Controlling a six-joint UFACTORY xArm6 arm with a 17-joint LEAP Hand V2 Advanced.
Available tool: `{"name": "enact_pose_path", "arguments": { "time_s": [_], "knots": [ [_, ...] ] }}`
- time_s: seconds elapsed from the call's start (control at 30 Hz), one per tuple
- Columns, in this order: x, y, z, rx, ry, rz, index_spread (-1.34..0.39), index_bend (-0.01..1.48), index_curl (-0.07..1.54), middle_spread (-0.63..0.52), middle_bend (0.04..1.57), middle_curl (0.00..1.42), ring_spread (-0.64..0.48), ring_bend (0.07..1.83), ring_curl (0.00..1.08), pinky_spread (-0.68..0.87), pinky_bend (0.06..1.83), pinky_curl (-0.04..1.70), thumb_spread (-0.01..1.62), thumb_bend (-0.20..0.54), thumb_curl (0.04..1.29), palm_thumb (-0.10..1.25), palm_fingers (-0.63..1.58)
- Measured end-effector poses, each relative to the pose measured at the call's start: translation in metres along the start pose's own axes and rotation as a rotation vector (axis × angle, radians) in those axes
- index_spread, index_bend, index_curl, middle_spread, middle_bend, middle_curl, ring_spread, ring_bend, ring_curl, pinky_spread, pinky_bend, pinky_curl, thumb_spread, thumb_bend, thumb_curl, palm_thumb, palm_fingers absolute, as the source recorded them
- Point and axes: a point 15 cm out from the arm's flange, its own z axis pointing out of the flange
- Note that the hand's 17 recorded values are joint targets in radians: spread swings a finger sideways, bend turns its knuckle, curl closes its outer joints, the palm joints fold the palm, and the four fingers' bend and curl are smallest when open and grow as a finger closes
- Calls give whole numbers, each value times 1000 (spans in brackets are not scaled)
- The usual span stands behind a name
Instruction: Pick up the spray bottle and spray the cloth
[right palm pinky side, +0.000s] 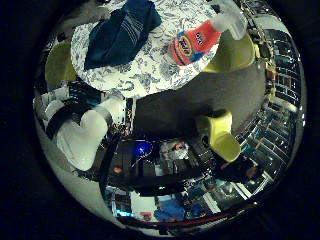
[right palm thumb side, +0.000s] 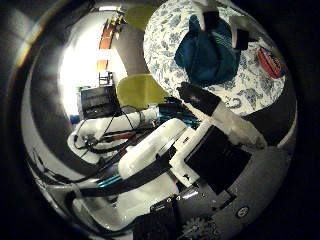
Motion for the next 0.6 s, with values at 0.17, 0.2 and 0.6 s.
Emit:
{"name": "enact_pose_path", "arguments": {
  "time_s": [0.17, 0.2, 0.6],
  "knots": [
    [2, 0, -5, 22, 28, -2, -390, 256, 500, -156, 716, 496, -156, 919, 418, -133, 1038, -9, 1086, -19, 292, 733, 570],
    [2, -1, -5, 25, 29, -1, -391, 256, 499, -156, 716, 495, -157, 924, 417, -133, 1037, -9, 1086, -19, 292, 733, 572],
    [43, -4, -23, 224, 19, 150, -381, 174, 434, -167, 640, 467, -137, 950, 415, -141, 1128, -2, 1069, -24, 296, 718, 421]
  ]
}}
